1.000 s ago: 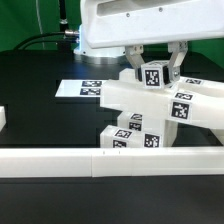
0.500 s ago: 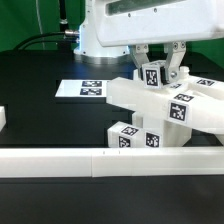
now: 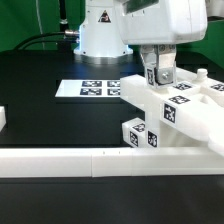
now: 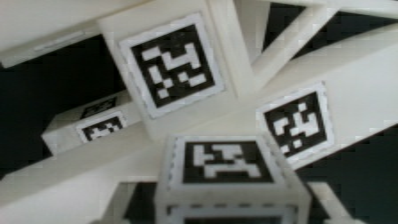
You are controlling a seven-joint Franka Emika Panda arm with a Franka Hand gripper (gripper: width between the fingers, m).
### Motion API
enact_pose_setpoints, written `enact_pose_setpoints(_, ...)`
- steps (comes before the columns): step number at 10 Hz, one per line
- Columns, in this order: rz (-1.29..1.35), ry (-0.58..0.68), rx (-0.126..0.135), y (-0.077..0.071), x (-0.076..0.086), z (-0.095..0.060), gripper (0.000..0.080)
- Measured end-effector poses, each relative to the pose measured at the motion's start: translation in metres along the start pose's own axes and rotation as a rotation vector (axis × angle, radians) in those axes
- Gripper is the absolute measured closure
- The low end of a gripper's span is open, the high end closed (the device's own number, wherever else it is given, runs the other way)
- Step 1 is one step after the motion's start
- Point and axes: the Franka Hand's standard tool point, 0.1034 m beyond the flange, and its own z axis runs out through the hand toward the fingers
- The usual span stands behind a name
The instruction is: Assemble chair
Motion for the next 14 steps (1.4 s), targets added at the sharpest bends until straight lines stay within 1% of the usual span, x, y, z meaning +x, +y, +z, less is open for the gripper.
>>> enact_pose_setpoints(1, -0.023, -0.001, -0.002, 0.0, -0.001, 0.0, 0.035)
enact_pose_setpoints(2, -0.04, -0.004, -0.004, -0.001, -0.003, 0.0, 0.02)
enact_pose_setpoints(3, -0.109, -0.01, -0.012, -0.002, -0.007, -0.001, 0.0165)
enact_pose_setpoints(4, -0.191, -0.01, -0.01, -0.004, -0.009, -0.002, 0.0165)
enact_pose_setpoints(7, -0.446, -0.011, -0.01, -0.003, -0.008, -0.002, 0.0151)
enact_pose_setpoints(9, -0.749, -0.01, -0.026, -0.003, -0.012, -0.006, 0.0151)
enact_pose_setpoints(12, -1.0, -0.007, -0.033, -0.002, -0.009, -0.005, 0.0151)
enact_pose_setpoints(13, -1.024, -0.007, -0.034, -0.002, -0.008, -0.005, 0.0151)
enact_pose_setpoints(14, -1.132, -0.005, -0.043, -0.002, -0.007, -0.005, 0.0151)
